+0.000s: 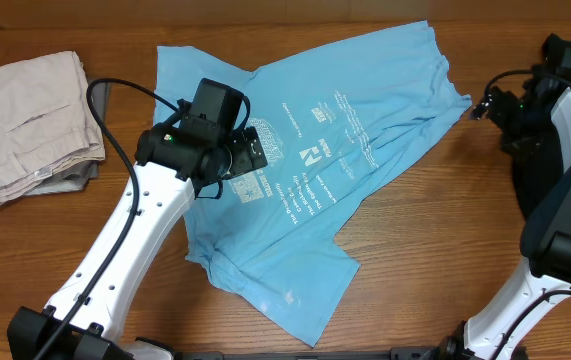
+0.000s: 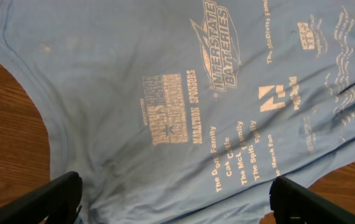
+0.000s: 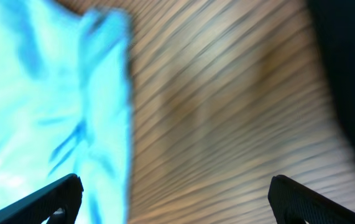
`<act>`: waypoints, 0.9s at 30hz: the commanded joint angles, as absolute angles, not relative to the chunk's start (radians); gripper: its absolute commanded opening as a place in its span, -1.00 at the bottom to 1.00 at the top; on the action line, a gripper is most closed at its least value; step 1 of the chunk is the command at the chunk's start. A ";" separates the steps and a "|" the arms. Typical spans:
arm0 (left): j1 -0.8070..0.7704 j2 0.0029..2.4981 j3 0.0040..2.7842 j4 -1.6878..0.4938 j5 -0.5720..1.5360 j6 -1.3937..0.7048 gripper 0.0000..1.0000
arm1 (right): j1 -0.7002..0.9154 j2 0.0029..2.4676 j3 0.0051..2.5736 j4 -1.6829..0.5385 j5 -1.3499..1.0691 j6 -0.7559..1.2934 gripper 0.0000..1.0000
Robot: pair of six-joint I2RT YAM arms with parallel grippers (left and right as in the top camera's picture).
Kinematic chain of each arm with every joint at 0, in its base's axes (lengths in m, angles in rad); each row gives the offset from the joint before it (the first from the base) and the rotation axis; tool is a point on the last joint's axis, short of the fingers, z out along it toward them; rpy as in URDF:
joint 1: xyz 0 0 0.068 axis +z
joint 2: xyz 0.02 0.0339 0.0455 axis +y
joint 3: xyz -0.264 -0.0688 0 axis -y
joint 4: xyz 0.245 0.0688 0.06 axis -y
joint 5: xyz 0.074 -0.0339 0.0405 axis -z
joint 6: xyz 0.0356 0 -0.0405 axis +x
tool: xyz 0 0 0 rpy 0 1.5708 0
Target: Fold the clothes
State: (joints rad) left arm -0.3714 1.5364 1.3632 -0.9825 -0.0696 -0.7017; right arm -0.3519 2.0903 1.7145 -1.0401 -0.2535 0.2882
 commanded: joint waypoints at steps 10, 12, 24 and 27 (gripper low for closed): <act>-0.367 1.537 1.365 -0.980 -0.108 -0.695 1.00 | -0.295 2.076 1.729 -0.965 -0.321 0.519 0.01; -0.367 1.537 1.365 -0.980 -0.108 -0.695 0.99 | -0.265 2.076 1.729 -0.927 -0.259 0.556 -0.23; -0.367 1.537 1.365 -0.980 -0.108 -0.695 0.99 | -0.163 2.094 1.729 -0.757 0.068 0.635 -0.11; -0.367 1.537 1.365 -0.980 -0.108 -0.695 1.00 | -0.164 2.111 1.729 -0.732 0.093 0.637 -0.11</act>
State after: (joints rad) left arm -0.3714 1.5364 1.3632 -0.9794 -0.0879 -0.7017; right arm -0.1574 2.0918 1.7149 -0.7460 0.0124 0.6178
